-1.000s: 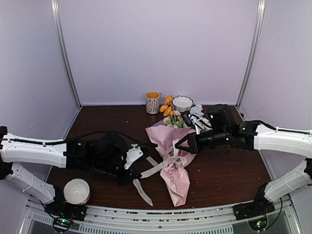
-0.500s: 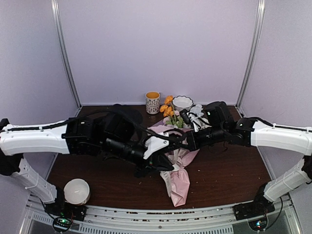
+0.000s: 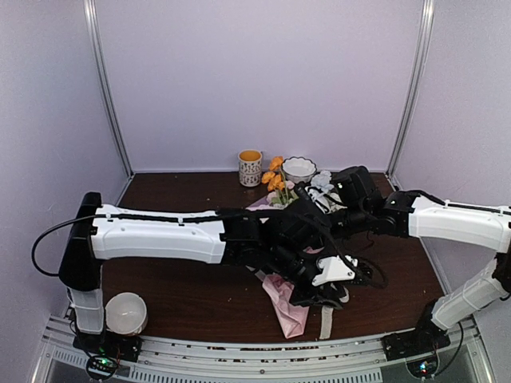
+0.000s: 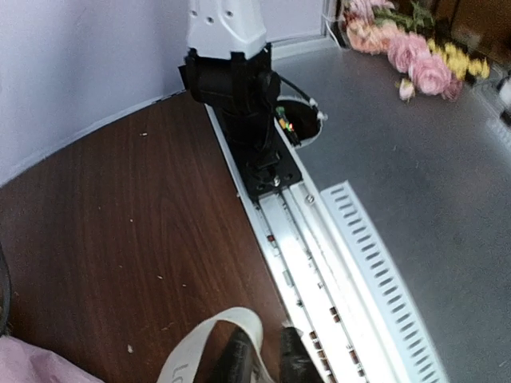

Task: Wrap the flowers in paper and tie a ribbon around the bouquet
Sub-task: Cross the half-tied ribbon over the folded bouquet.

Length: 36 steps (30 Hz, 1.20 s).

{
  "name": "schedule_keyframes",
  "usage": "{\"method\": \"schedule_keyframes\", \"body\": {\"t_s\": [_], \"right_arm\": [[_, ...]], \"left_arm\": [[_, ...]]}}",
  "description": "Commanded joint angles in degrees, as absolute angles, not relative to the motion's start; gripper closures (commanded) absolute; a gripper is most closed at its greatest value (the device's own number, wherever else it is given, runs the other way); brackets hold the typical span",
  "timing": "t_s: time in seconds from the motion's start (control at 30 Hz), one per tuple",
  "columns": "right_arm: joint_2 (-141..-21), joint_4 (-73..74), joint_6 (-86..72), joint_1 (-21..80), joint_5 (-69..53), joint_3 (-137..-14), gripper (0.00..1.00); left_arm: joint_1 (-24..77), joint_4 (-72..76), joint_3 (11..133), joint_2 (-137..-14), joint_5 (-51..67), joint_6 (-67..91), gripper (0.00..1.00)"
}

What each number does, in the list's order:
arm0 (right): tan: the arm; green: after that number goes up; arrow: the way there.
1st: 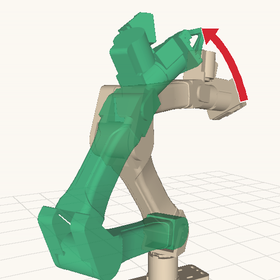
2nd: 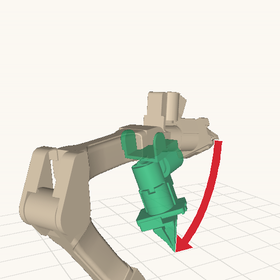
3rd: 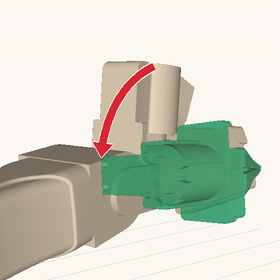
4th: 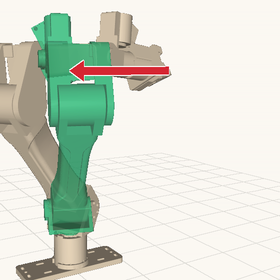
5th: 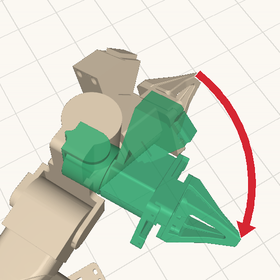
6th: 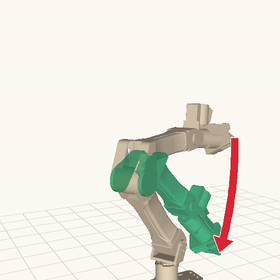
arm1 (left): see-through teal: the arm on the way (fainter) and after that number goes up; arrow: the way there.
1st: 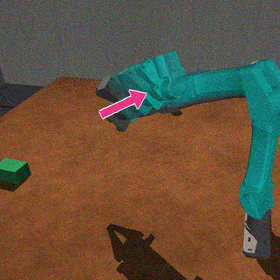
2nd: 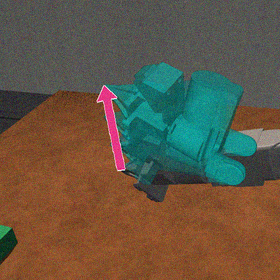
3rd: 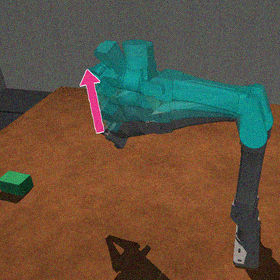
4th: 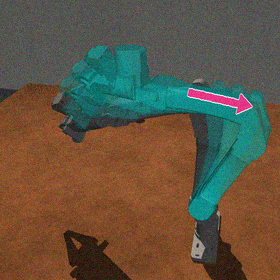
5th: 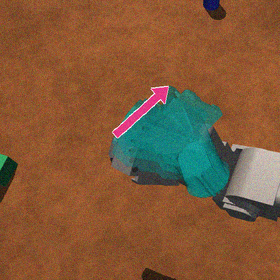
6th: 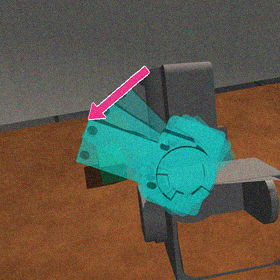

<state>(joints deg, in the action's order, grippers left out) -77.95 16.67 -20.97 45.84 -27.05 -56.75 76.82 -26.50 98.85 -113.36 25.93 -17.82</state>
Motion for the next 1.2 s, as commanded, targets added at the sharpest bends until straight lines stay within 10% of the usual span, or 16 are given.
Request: {"method": "schedule_keyframes", "body": {"t_s": [0.0, 0.13, 0.4, 0.67, 1.17], "right_arm": [[-77.7, 18.5, -19.1, 45.5, -28.0, -58.4, 1.00], [-78.2, 19.1, -19.0, 45.5, -28.2, -58.6, 1.00], [-78.4, 17.8, -20.9, 45.6, -28.7, -59.7, 1.00], [-78.0, 12.5, -26.1, 45.8, -30.1, -57.9, 1.00], [-81.1, 4.7, -31.7, 48.9, -31.2, -57.2, 1.00]], "left_arm": [[78.1, -21.5, 100.4, -114.6, 20.3, -23.0, 0.57], [79.0, -16.6, 96.3, -111.5, 7.5, -24.2, 0.36], [78.8, 5.2, 76.3, -95.7, -6.5, -19.7, 0.27], [67.2, 28.4, 47.9, -78.0, 0.4, 3.5, 0.39], [63.1, 42.0, 43.5, -91.8, 3.0, 9.1, 0.13]]}}
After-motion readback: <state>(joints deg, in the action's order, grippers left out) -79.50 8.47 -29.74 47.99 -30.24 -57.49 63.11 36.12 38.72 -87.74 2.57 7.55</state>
